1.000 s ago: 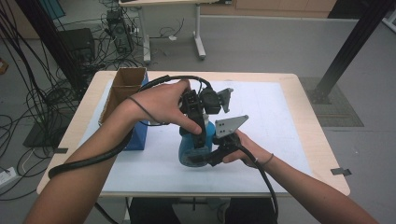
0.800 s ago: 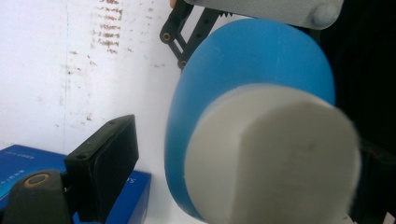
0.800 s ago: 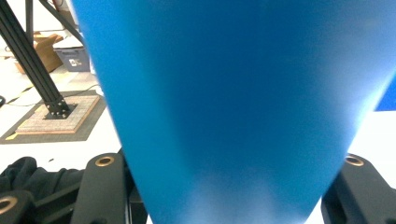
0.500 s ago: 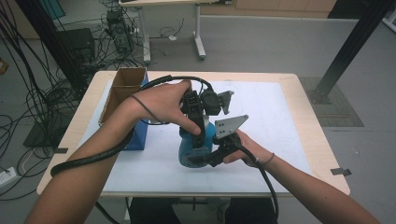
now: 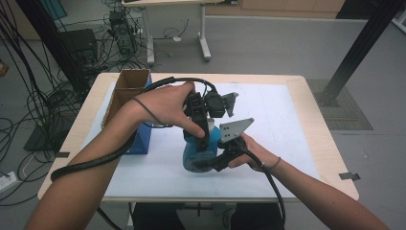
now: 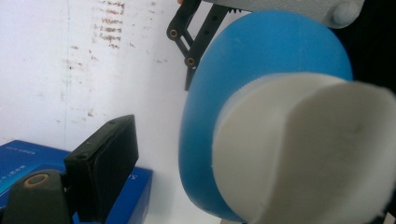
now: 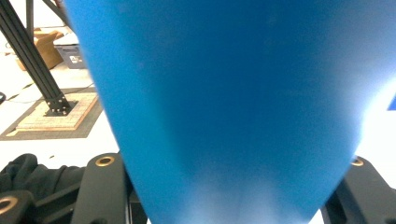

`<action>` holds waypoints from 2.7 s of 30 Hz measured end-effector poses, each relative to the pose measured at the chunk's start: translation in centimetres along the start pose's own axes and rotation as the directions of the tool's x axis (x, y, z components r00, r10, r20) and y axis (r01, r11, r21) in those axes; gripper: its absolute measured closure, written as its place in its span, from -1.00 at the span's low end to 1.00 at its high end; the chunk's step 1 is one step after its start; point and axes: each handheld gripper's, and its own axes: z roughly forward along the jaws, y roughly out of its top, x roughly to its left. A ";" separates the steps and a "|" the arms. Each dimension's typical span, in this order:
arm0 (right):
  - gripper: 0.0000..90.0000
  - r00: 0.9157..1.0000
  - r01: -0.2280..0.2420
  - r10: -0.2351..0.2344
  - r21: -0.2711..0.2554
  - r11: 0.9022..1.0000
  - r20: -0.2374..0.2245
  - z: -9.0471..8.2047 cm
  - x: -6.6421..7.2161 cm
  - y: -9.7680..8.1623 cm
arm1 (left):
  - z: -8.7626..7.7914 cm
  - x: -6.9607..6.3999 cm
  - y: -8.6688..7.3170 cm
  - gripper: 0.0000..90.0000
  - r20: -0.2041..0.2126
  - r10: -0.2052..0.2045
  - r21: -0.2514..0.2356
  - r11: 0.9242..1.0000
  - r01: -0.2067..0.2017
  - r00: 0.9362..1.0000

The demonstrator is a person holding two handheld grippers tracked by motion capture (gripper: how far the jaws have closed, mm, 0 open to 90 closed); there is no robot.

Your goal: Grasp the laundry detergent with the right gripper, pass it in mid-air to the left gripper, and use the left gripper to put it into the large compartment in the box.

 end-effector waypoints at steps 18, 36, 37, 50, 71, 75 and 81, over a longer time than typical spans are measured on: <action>-0.10 1.000 0.007 -0.007 0.006 1.000 0.002 0.1 0.1 0.1 | 0.0 -0.1 -0.2 -0.74 -0.001 -0.006 0.001 1.000 0.006 1.000; -0.10 1.000 0.011 -0.011 0.008 1.000 0.003 0.1 0.2 0.1 | 0.2 -0.2 -0.1 -0.74 0.005 -0.003 0.018 1.000 0.003 1.000; -0.10 1.000 0.013 -0.013 0.008 1.000 0.003 0.1 0.2 0.1 | 0.2 -0.2 -0.1 -0.74 0.005 -0.003 0.017 1.000 0.003 1.000; -0.10 1.000 0.014 -0.014 0.012 1.000 0.002 0.1 0.3 0.1 | 0.2 -0.3 -0.2 -0.74 0.001 -0.007 0.009 1.000 0.007 1.000; -0.09 1.000 0.022 -0.022 0.023 0.999 -0.001 0.1 0.4 0.2 | 0.0 -0.5 -0.1 -0.74 0.003 0.003 0.027 1.000 -0.003 1.000; -0.09 1.000 0.019 -0.019 0.029 0.999 -0.004 0.1 0.4 0.3 | 0.1 -0.6 0.0 -0.74 0.001 0.006 0.026 1.000 -0.006 1.000; -0.09 1.000 0.016 -0.016 0.026 1.000 -0.006 0.1 0.3 0.5 | 0.4 -1.0 0.2 -0.74 -0.001 0.021 0.033 0.999 -0.021 1.000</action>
